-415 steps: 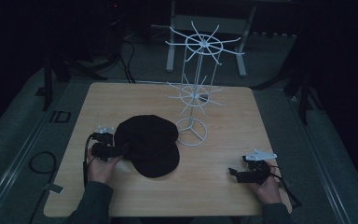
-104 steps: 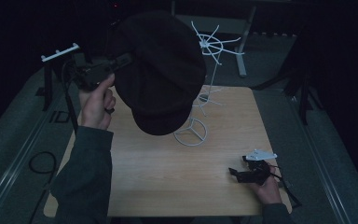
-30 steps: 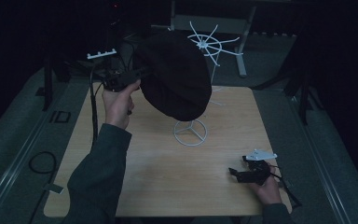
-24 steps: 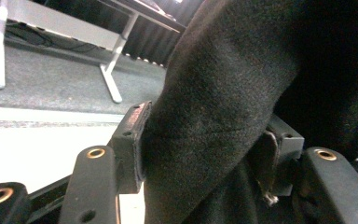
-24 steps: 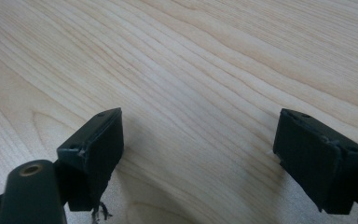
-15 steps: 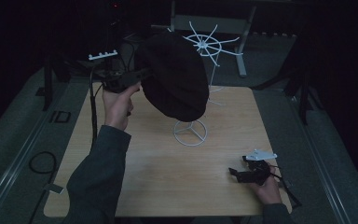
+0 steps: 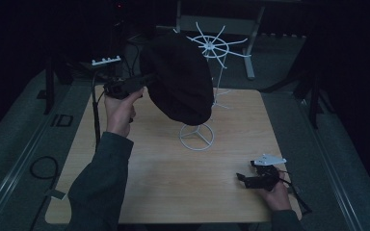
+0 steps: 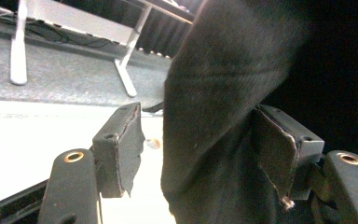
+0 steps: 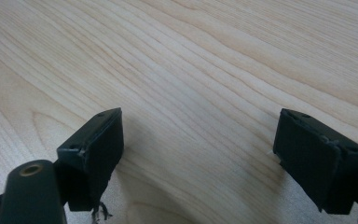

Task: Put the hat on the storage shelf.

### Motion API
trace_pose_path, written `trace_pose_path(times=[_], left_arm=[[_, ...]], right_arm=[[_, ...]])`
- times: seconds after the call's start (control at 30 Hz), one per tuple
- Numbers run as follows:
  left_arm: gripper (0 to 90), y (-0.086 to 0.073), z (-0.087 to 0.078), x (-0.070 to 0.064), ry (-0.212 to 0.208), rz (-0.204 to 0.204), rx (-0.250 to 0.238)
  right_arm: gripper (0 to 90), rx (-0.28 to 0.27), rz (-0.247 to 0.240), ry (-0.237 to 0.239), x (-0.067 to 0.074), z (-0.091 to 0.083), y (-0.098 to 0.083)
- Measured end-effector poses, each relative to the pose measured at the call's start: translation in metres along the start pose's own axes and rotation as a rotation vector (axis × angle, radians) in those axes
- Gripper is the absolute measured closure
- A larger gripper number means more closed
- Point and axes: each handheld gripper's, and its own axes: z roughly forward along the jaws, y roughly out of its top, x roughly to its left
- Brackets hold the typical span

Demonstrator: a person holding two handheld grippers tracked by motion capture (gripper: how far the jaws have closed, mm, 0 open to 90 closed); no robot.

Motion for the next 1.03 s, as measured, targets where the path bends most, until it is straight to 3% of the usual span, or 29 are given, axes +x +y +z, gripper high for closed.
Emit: trace_pose_path(times=[0.5, 0.67, 1.03], left_arm=[[35.4, 0.000, -0.010, -0.004, 0.052, 0.062, -0.001], [35.4, 0.000, -0.016, -0.007, 0.095, 0.090, 0.001], [35.7, 0.002, -0.030, -0.011, 0.145, 0.117, -0.013]], right_arm=[[15.9, -0.001, 0.001, 0.001, 0.000, 0.000, 0.000], [15.9, 0.000, 0.001, 0.002, 0.000, 0.000, 0.000], [15.9, 0.001, 0.001, 0.002, 0.000, 0.000, 0.000]])
